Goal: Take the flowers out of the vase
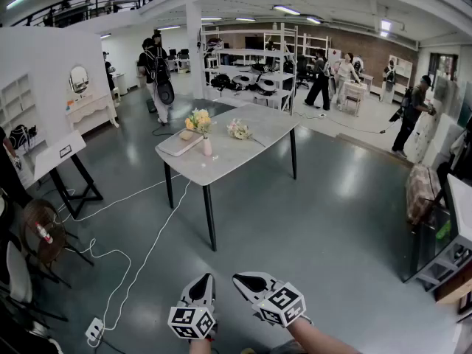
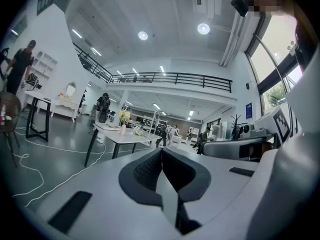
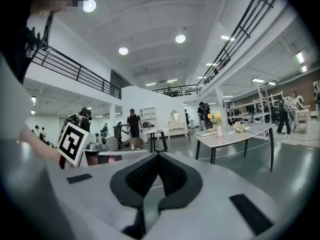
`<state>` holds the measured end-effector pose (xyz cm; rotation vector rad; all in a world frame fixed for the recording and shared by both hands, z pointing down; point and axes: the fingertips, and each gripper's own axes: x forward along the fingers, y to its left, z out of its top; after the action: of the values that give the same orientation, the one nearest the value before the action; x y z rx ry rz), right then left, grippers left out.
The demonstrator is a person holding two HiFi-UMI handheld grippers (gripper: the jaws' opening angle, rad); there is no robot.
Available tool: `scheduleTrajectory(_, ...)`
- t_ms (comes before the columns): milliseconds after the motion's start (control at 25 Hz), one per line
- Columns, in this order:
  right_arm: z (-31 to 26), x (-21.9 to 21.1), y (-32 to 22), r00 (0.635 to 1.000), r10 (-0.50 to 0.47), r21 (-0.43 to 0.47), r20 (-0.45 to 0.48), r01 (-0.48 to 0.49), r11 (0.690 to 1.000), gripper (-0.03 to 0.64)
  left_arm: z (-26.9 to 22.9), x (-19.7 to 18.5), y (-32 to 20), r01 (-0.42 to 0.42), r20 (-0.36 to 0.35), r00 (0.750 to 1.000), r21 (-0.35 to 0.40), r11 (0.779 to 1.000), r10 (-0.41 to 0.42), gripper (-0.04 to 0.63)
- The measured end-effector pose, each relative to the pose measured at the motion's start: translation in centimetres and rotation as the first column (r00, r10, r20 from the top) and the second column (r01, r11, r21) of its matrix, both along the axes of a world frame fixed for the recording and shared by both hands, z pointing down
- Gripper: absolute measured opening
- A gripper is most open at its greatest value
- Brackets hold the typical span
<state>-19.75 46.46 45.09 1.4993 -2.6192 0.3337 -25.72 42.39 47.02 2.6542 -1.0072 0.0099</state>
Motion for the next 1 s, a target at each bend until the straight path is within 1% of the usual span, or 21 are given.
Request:
scheduleTrajectory(160,0.1,0.2,-0.5,0.999,0.034,0.021,-0.007,-0.034,0.999,0.020,0.5,-0.4,-0.5,0.005,-0.005,1.000,0.005,1.000,-0.005,0.014)
scheduleTrajectory(360,-0.2,0.4,-0.8,0.999,0.044,0.040,-0.031,-0.043,0.998,0.020,0.3,-0.2,-1.3,0.009,-0.023,1.000,0.009,1.000,-0.009,0.014)
scheduleTrajectory(520,0.2,0.7,-1.1,0.997,0.065,0.025,-0.034,-0.065,0.998,0.020,0.4,0.4,-1.0,-0.020,-0.013,1.000,0.013,1.000,0.020,0.014)
scheduleTrajectory(760,1.6,1.6,-2.6,0.995,0.097,-0.013,-0.028,-0.098,0.995,0.020,1.7,1.0,-2.3,-0.029,-0.009,1.000,-0.023,0.999,0.029,0.014)
scheduleTrajectory(1000,3.0,2.8,-6.8,0.993,0.116,-0.040,0.000,-0.116,0.992,0.021,3.1,1.4,-5.8,-0.028,0.014,0.999,-0.043,0.999,0.029,0.014)
